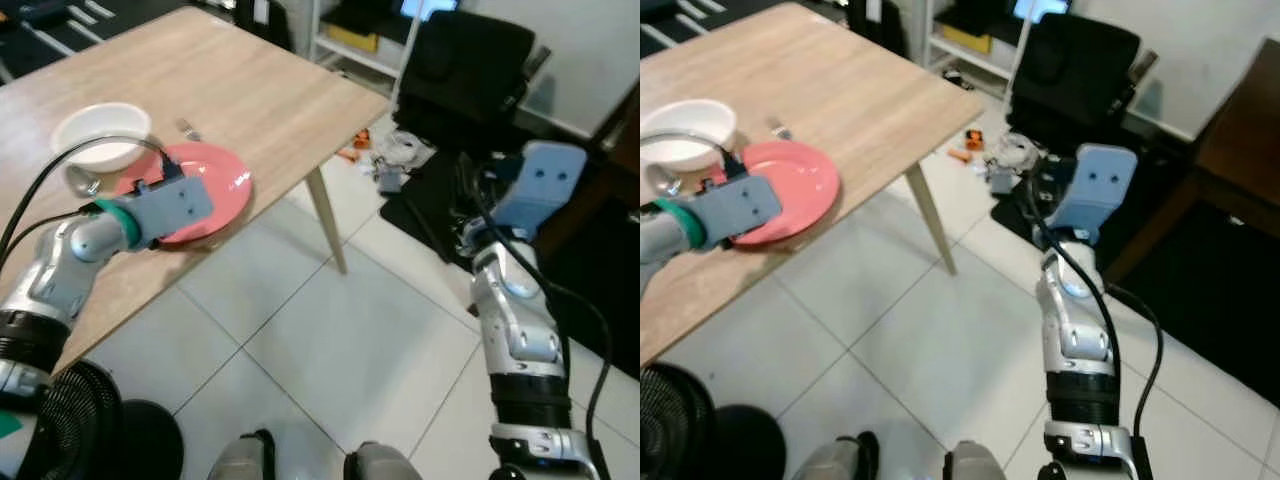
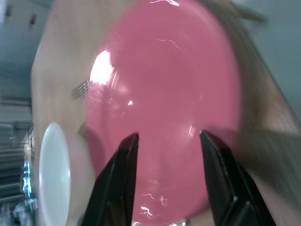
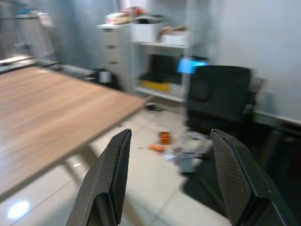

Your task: Setting the table

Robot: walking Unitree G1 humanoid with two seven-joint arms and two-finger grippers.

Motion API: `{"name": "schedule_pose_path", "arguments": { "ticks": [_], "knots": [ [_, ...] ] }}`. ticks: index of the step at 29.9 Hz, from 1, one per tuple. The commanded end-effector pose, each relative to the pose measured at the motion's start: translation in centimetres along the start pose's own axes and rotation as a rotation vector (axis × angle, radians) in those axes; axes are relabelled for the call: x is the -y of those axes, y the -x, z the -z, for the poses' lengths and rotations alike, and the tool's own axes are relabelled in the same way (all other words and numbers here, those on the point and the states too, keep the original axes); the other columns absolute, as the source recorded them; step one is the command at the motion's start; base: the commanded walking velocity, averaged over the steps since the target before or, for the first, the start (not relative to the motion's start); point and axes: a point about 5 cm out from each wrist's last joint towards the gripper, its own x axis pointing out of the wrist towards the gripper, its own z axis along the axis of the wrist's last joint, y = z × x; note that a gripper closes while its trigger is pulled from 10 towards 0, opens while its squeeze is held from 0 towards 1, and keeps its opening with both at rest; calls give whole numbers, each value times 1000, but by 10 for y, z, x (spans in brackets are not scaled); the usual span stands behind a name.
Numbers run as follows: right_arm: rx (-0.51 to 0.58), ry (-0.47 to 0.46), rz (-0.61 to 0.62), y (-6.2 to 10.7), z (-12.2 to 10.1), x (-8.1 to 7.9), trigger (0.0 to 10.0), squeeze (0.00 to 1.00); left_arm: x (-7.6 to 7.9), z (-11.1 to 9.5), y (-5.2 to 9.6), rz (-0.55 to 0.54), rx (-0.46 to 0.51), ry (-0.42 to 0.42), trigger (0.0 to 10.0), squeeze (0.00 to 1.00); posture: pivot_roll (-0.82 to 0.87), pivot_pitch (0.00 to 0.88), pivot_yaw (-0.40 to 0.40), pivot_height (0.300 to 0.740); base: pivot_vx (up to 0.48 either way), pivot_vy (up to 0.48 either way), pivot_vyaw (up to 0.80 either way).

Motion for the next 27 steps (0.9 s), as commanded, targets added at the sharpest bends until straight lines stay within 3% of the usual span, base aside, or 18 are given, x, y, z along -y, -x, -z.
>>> {"name": "schedule_pose_path", "arguments": {
  "ticks": [1, 3, 4, 5, 6, 11, 12, 15, 16, 17, 19, 20, 24, 25, 26, 27],
  "knots": [
    [-23, 5, 10, 4, 4, 4, 10000, 0, 18, 9, 16, 111, -18, -105, 10000, 0, 41, 62, 78, 740, 0, 0, 0],
    [-23, 5, 10, 4, 4, 4, 10000, 0, 18, 9, 16, 111, -18, -105, 10000, 0, 41, 62, 78, 740, 0, 0, 0],
    [-33, 5, 10, 7, 6, 5, 10000, 0, 24, 9, 31, 148, -9, -141, 10000, 0, 51, 71, 75, 740, 0, 0, 0],
    [-33, 5, 10, 7, 6, 5, 10000, 0, 24, 9, 31, 148, -9, -141, 10000, 0, 51, 71, 75, 740, 0, 0, 0],
    [-42, 4, 10, 9, 8, 5, 10000, 0, 28, 6, 43, 171, 5, -176, 10000, 0, 65, 79, 65, 740, 0, 0, 0],
    [-59, -3, -14, 9, 12, -2, 10000, 0, 30, 10, 40, 136, -9, -224, 10000, 24, 75, 91, 53, 740, 0, 0, 0],
    [-56, -3, -29, 7, 11, -7, 10000, 0, 21, 8, 28, 68, -9, -244, 10000, 102, 67, 87, 57, 740, 0, 0, 0],
    [-53, -2, -30, 7, 11, -7, 10000, 0, 17, 6, 25, 54, -4, -252, 10000, 110, 67, 87, 57, 740, 0, 0, 0],
    [-52, 0, -24, 8, 10, -5, 10000, 0, 15, 6, 19, 39, -4, -258, 10000, 490, 57, 91, 61, 740, 0, 0, 0],
    [-52, 1, -19, 8, 10, -4, 10000, 0, 14, 5, 16, 34, -1, -271, 10000, 631, 57, 91, 61, 740, 0, 0, 0],
    [-52, 1, -19, 8, 10, -4, 10000, 0, 14, 5, 16, 34, -1, -271, 10000, 631, 57, 91, 61, 740, 0, 0, 0],
    [-53, 3, -15, 9, 10, -3, 10000, 0, 14, 5, 13, 31, 0, -273, 10000, 1000, 51, 93, 61, 740, 0, 0, 0],
    [-56, 6, -11, 11, 10, -1, 10000, 0, 19, 1, 0, 32, 5, -266, 10000, 1000, 43, 95, 59, 740, 0, 0, 0],
    [-57, 7, -11, 11, 10, -1, 10000, 0, 24, -2, -9, 39, 9, -271, 10000, 373, 41, 94, 57, 740, 0, 0, 0],
    [-57, 7, -11, 11, 10, -1, 10000, 0, 24, -2, -9, 39, 9, -271, 10000, 373, 41, 94, 57, 740, 0, 0, 0],
    [-57, 7, -13, 11, 10, -2, 10000, 0, 29, -5, -18, 46, 12, -270, 10000, 0, 41, 91, 57, 740, 0, 0, 0]
  ]
}}
